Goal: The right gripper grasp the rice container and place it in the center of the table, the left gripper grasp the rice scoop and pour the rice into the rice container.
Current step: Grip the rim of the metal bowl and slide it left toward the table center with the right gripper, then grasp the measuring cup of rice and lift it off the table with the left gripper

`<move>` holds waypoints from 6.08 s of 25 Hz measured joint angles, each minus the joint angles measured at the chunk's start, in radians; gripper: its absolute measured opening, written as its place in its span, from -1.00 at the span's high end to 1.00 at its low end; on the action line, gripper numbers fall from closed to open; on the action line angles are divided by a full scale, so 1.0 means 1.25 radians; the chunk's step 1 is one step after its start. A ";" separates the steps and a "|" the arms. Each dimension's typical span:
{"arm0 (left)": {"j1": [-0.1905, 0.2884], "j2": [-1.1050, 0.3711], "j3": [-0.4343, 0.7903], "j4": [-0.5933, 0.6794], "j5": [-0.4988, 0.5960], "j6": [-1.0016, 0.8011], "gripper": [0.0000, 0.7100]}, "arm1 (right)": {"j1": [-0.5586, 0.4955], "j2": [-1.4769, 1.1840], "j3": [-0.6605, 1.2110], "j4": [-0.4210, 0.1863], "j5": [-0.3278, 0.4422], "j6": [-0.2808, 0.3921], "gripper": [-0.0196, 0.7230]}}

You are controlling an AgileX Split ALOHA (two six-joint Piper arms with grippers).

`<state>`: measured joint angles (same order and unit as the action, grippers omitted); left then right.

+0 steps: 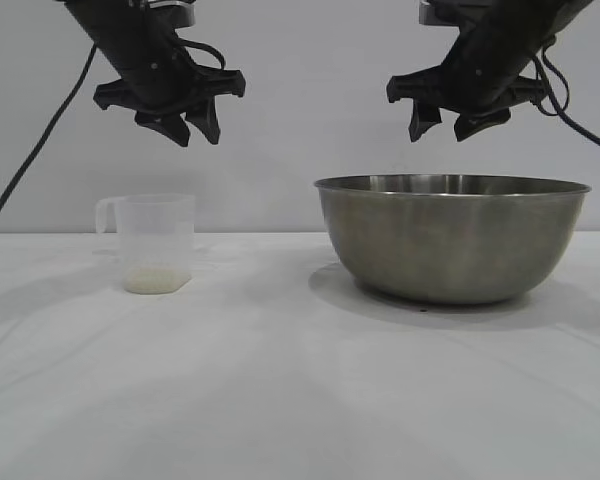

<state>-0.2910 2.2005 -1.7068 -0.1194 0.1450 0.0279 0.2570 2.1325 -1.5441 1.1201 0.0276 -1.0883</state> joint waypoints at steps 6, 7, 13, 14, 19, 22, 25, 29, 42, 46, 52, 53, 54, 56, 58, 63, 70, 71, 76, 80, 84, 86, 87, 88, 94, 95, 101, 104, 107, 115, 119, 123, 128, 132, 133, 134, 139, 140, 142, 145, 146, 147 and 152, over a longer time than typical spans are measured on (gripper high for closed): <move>0.000 0.000 0.000 0.003 0.007 0.000 0.27 | -0.041 -0.041 0.000 -0.031 0.123 0.041 -0.07; 0.000 0.000 0.000 0.003 0.007 0.000 0.27 | -0.054 -0.049 0.000 -0.057 0.146 0.067 -0.07; 0.000 -0.006 0.000 0.003 0.008 0.000 0.27 | -0.127 -0.090 0.000 -0.399 0.313 0.384 -0.07; 0.000 -0.006 0.000 0.003 0.008 0.000 0.27 | -0.128 -0.093 0.000 -0.447 0.335 0.422 -0.07; 0.000 -0.006 0.000 0.003 0.009 0.000 0.27 | -0.133 -0.093 0.000 -0.558 0.446 0.560 -0.07; 0.000 -0.008 0.000 0.003 0.009 0.000 0.27 | -0.133 -0.093 0.000 -0.621 0.493 0.625 -0.07; 0.000 -0.013 0.000 0.003 0.009 0.000 0.27 | -0.133 -0.093 0.000 -0.654 0.544 0.659 -0.07; 0.000 -0.016 0.000 0.004 0.009 0.000 0.27 | -0.133 -0.093 0.000 -0.659 0.608 0.670 -0.07; 0.000 -0.016 0.000 0.004 0.009 0.000 0.27 | -0.133 -0.091 0.000 -0.682 0.746 0.690 -0.07; 0.000 -0.016 0.000 0.004 0.009 0.000 0.27 | -0.133 -0.071 0.000 -0.686 0.761 0.690 -0.07; 0.000 -0.016 0.000 0.004 0.009 0.000 0.27 | -0.133 -0.063 0.000 -0.689 0.763 0.691 0.36; 0.000 -0.016 0.000 0.004 0.009 0.000 0.27 | -0.133 -0.063 0.000 -0.689 0.763 0.691 0.31; 0.000 -0.016 0.000 0.004 0.009 0.000 0.27 | -0.133 -0.063 0.000 -0.689 0.763 0.691 0.31; 0.000 -0.016 0.000 0.004 0.009 0.000 0.27 | -0.133 -0.062 0.000 -0.689 0.763 0.691 0.31; 0.000 -0.016 0.000 0.004 0.009 0.000 0.27 | -0.133 -0.055 0.000 -0.689 0.763 0.691 0.31; 0.000 -0.016 0.000 0.004 0.009 0.000 0.27 | -0.133 -0.045 0.000 -0.689 0.766 0.691 0.31; 0.000 -0.016 0.000 0.004 0.009 0.000 0.27 | -0.133 -0.045 0.000 -0.690 0.767 0.691 0.79; 0.000 -0.016 0.000 0.004 0.009 0.000 0.27 | -0.133 -0.045 0.000 -0.690 0.767 0.691 0.86; 0.000 -0.016 0.000 0.004 0.009 0.000 0.27 | -0.133 -0.045 0.000 -0.690 0.764 0.691 0.95; 0.000 -0.016 0.000 0.004 0.009 0.000 0.27 | -0.133 -0.045 0.000 -0.684 0.764 0.691 0.95; 0.000 -0.016 0.000 0.004 0.009 0.000 0.27 | -0.133 -0.045 0.000 -0.674 0.757 0.691 0.95; 0.000 -0.016 0.000 0.004 0.009 0.000 0.27 | -0.126 -0.045 0.000 -0.665 0.747 0.691 0.95; 0.000 -0.016 0.000 0.004 0.009 0.000 0.27 | -0.120 -0.045 0.000 -0.658 0.741 0.691 0.95; 0.000 -0.016 0.000 0.004 0.009 0.000 0.27 | -0.116 -0.045 0.000 -0.652 0.735 0.691 0.95; 0.000 -0.016 0.000 0.004 0.009 0.000 0.27 | -0.072 -0.045 0.000 -0.639 0.710 0.691 0.95; 0.000 -0.016 0.000 0.004 0.011 0.000 0.27 | -0.068 -0.045 0.000 -0.635 0.708 0.691 0.95; 0.000 -0.021 0.000 0.004 0.023 0.000 0.27 | -0.065 -0.045 0.000 -0.631 0.707 0.691 0.95; 0.000 -0.022 0.000 0.004 0.023 0.000 0.27 | -0.065 -0.045 0.000 -0.631 0.707 0.691 0.55; 0.000 -0.022 0.000 0.004 0.023 0.000 0.27 | -0.065 -0.045 0.000 -0.633 0.707 0.689 -0.05; 0.000 -0.022 0.000 0.004 0.025 0.000 0.27 | -0.065 -0.071 0.000 -0.694 0.695 0.682 -0.42; 0.000 -0.022 0.000 0.004 0.025 0.000 0.27 | -0.065 -0.126 0.000 -0.695 0.679 0.680 -0.42; 0.000 -0.022 0.000 0.004 0.025 0.000 0.27 | -0.065 -0.184 0.000 -0.695 0.674 0.677 -0.42; 0.000 -0.022 0.000 0.004 0.025 0.000 0.27 | -0.065 -0.267 0.000 -0.695 0.676 0.676 -0.42; 0.000 -0.022 0.000 0.004 0.025 0.000 0.27 | -0.065 -0.350 0.030 -0.692 0.667 0.676 -0.42; 0.000 -0.022 0.000 0.004 0.025 0.000 0.27 | -0.065 -0.375 0.055 -0.688 0.654 0.676 -0.42; 0.000 -0.022 0.000 0.003 0.025 0.000 0.27 | -0.065 -0.396 0.086 -0.686 0.639 0.676 -0.42; 0.000 -0.022 0.000 -0.002 0.025 0.000 0.27 | -0.065 -0.542 0.277 -0.678 0.540 0.676 -0.42; 0.000 -0.022 0.000 -0.003 0.025 0.000 0.27 | -0.065 -0.577 0.318 -0.677 0.523 0.675 -0.42; 0.000 -0.022 0.000 -0.004 0.025 0.000 0.27 | -0.065 -0.646 0.384 -0.677 0.496 0.673 -0.42; 0.000 -0.022 0.000 -0.009 0.025 0.000 0.27 | -0.065 -0.754 0.466 -0.695 0.499 0.671 -0.42; 0.000 -0.022 0.000 -0.011 0.025 0.000 0.27 | -0.065 -0.791 0.485 -0.702 0.511 0.671 -0.42; 0.000 -0.022 0.000 -0.013 0.025 0.000 0.27 | -0.065 -0.827 0.506 -0.710 0.523 0.671 -0.42; 0.000 -0.022 0.000 -0.013 0.025 0.000 0.27 | -0.065 -0.976 0.565 -0.728 0.606 0.674 -0.42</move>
<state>-0.2910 2.1732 -1.7068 -0.1353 0.1766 0.0279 0.1764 0.9123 -0.8373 0.2096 0.7854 -0.2460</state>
